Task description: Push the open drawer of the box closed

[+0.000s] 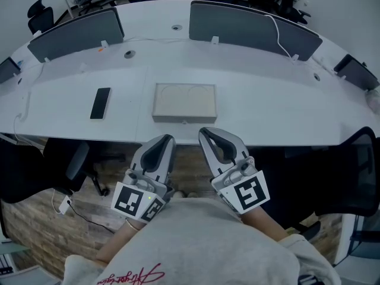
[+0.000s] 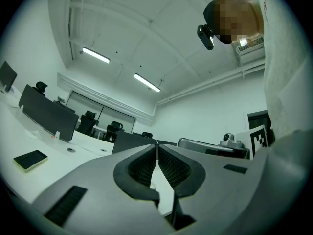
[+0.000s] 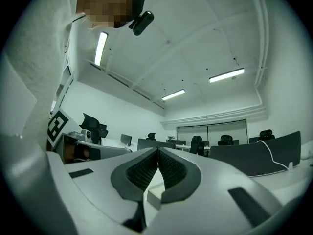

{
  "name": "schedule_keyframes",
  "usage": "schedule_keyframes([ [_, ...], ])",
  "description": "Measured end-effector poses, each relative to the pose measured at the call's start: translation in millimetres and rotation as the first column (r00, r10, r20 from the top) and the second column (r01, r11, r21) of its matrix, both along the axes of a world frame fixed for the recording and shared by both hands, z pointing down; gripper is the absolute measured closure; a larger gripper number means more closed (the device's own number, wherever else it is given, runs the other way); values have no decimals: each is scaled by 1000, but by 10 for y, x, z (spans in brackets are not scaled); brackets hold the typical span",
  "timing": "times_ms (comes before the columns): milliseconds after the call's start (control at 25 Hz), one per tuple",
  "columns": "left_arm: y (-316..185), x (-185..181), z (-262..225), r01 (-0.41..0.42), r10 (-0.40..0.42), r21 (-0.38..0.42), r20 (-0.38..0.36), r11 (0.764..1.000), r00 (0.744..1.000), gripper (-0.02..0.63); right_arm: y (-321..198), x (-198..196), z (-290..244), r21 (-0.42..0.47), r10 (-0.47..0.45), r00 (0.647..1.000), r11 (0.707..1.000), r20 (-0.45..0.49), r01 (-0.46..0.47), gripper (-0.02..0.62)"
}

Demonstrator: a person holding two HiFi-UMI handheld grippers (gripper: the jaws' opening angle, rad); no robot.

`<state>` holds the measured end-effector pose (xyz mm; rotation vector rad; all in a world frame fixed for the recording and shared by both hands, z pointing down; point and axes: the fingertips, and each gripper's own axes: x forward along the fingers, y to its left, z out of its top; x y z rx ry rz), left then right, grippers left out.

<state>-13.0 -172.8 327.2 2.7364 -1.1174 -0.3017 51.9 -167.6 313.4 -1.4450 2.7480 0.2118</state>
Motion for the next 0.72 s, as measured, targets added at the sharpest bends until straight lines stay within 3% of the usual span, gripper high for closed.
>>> schedule_keyframes([
  [320, 48, 146, 8, -37, 37, 1, 6, 999, 999, 575, 137, -46, -72, 66, -18, 1000, 998, -5, 18, 574],
  [720, 48, 167, 10, -56, 56, 10, 21, 998, 998, 575, 106, -69, -3, 29, -21, 999, 999, 40, 20, 575],
])
